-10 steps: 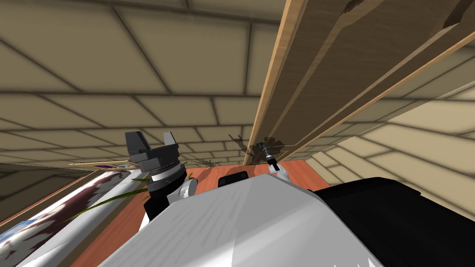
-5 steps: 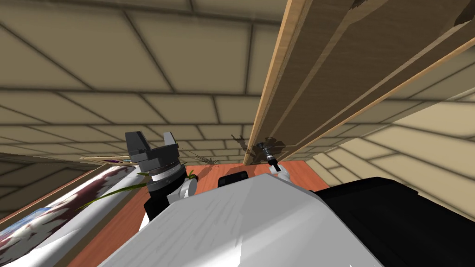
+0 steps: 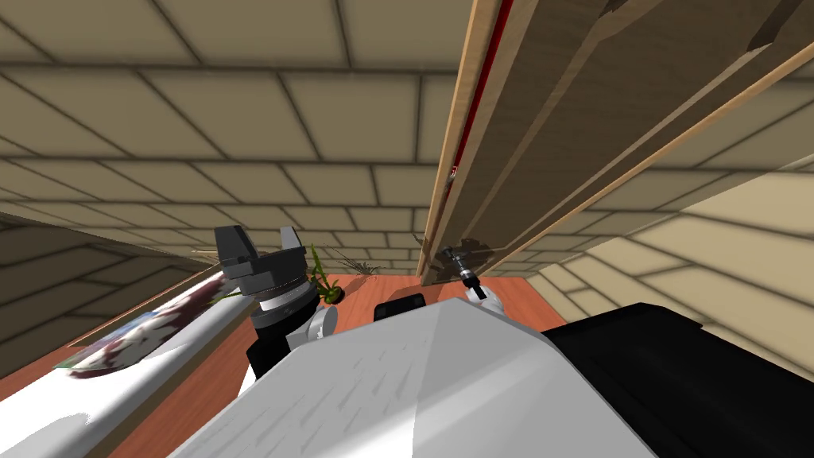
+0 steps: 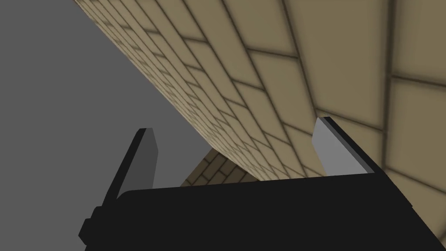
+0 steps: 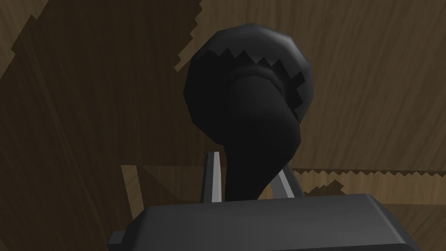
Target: Pull the door open
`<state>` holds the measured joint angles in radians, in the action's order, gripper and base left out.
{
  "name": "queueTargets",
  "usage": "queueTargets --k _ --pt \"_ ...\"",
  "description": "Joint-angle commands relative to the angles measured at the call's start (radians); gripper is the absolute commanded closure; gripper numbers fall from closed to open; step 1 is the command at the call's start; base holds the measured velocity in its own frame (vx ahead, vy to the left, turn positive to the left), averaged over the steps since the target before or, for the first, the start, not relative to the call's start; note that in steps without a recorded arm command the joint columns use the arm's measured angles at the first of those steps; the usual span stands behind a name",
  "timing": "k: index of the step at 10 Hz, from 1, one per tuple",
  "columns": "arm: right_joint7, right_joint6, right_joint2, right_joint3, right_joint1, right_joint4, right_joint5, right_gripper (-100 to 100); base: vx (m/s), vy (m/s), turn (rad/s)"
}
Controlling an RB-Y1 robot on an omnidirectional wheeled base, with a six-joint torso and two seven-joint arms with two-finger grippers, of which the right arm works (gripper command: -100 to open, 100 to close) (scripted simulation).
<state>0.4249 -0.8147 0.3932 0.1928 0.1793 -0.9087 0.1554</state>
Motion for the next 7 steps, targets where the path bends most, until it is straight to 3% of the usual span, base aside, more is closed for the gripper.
queueTargets --k 1,3,4,5,7 --pt "0.013 -0.028 0.011 -0.004 0.005 0.011 0.004 100 -0.146 -0.038 0.091" --pt "0.038 -0.059 0.03 -0.014 0.027 0.011 0.013 100 -0.176 -0.059 0.136" --pt "0.032 -0.043 0.025 -0.011 0.026 0.007 0.01 100 -0.087 -0.034 0.031" --pt "0.046 -0.071 0.032 -0.012 0.043 0.012 0.017 100 -0.132 -0.064 0.175" --pt "0.055 -0.094 0.04 -0.011 0.055 0.017 0.022 100 -0.198 -0.071 0.16"
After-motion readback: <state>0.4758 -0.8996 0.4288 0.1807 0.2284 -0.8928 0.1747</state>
